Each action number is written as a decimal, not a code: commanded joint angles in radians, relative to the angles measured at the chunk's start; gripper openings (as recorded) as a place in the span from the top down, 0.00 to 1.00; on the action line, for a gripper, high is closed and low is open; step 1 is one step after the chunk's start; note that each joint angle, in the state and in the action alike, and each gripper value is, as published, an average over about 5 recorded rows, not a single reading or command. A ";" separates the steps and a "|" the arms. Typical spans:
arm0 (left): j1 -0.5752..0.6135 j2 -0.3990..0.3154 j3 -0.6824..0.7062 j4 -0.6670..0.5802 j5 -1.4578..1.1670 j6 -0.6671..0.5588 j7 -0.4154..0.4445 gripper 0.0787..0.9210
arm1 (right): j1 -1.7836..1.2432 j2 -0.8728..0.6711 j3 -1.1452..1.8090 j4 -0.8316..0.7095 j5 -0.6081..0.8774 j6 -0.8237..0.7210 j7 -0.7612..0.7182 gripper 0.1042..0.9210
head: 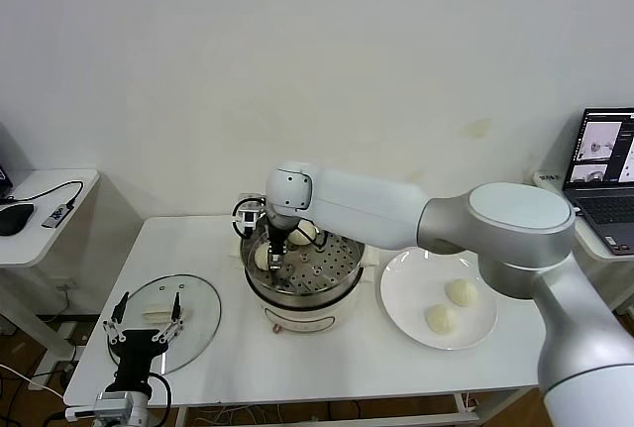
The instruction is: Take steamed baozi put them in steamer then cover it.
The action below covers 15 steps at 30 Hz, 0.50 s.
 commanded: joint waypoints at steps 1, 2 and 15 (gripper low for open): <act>-0.001 0.002 0.000 -0.003 0.000 0.002 0.001 0.12 | 0.105 -0.091 -0.008 0.104 -0.037 0.021 -0.087 0.12; -0.002 0.002 0.000 -0.004 0.001 0.002 0.002 0.12 | 0.132 -0.121 -0.014 0.136 -0.042 0.028 -0.108 0.12; 0.002 0.010 0.004 -0.017 0.005 0.009 0.008 0.12 | 0.344 -0.678 -0.095 0.550 -0.149 0.129 -0.265 0.12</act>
